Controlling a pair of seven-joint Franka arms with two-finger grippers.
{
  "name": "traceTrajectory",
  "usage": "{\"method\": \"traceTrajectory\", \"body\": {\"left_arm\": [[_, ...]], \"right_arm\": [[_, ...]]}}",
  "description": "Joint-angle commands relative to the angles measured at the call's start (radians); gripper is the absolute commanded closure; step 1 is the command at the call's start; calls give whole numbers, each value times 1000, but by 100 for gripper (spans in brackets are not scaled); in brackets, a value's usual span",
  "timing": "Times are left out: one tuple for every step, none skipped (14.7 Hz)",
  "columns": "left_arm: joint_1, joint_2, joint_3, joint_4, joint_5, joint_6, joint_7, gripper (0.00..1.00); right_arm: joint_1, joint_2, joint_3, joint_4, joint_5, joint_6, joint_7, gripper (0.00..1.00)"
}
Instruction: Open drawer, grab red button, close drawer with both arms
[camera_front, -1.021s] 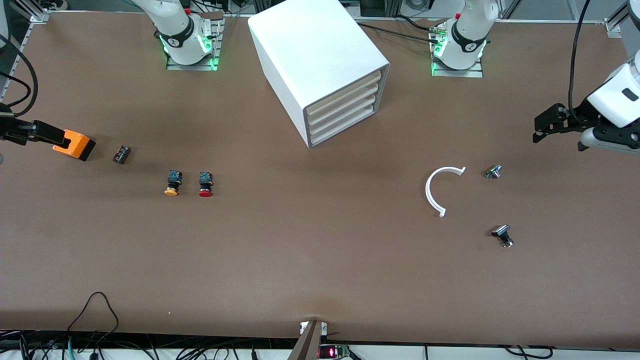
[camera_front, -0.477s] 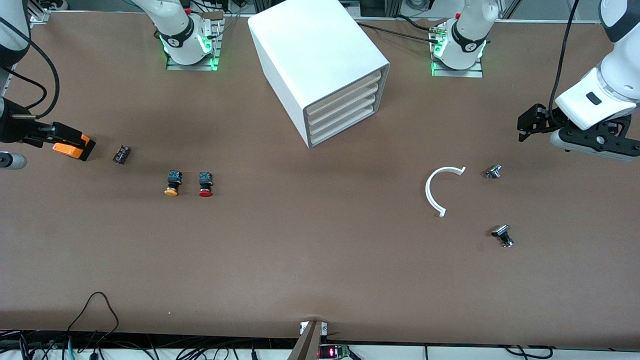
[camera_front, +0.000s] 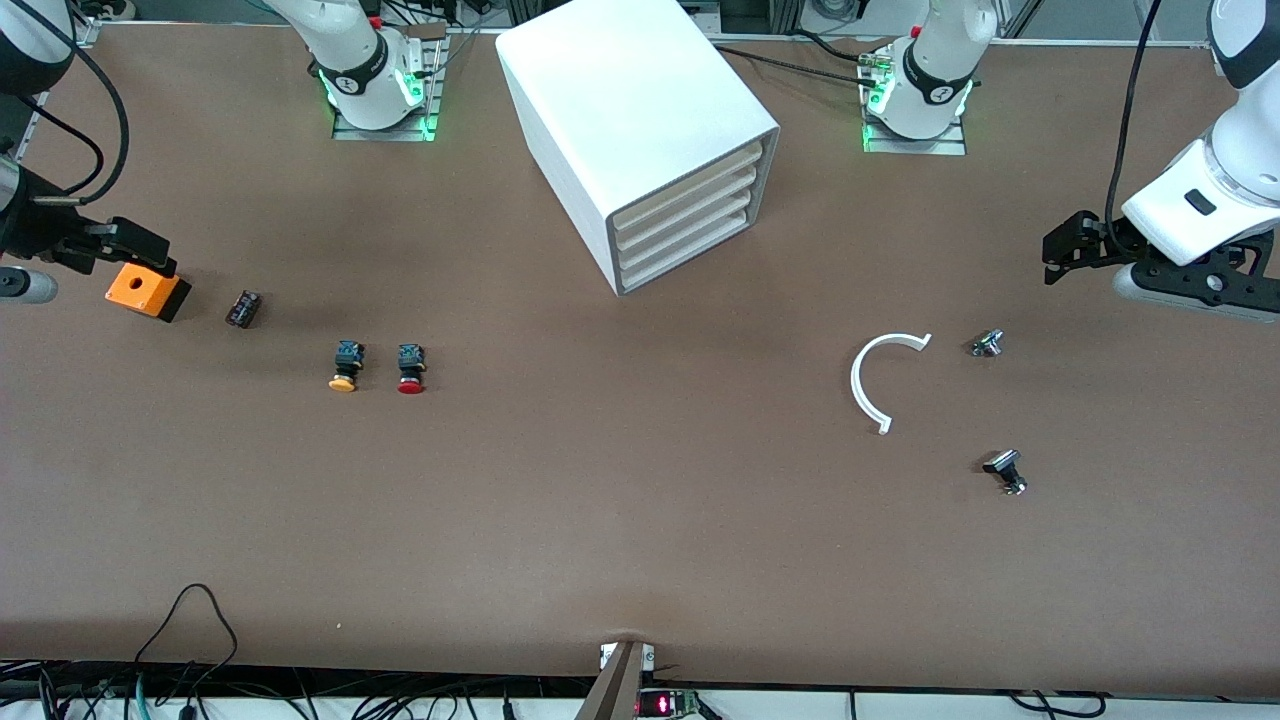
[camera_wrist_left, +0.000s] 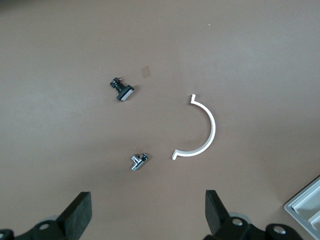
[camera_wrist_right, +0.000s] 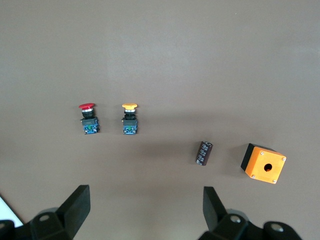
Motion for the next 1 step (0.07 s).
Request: {"method": "traceTrajectory", "body": {"left_arm": [[-10,23,7,37,16,-28,-51,0]], "right_arm": [[0,-22,1,-31,-2,20,15,0]]}}
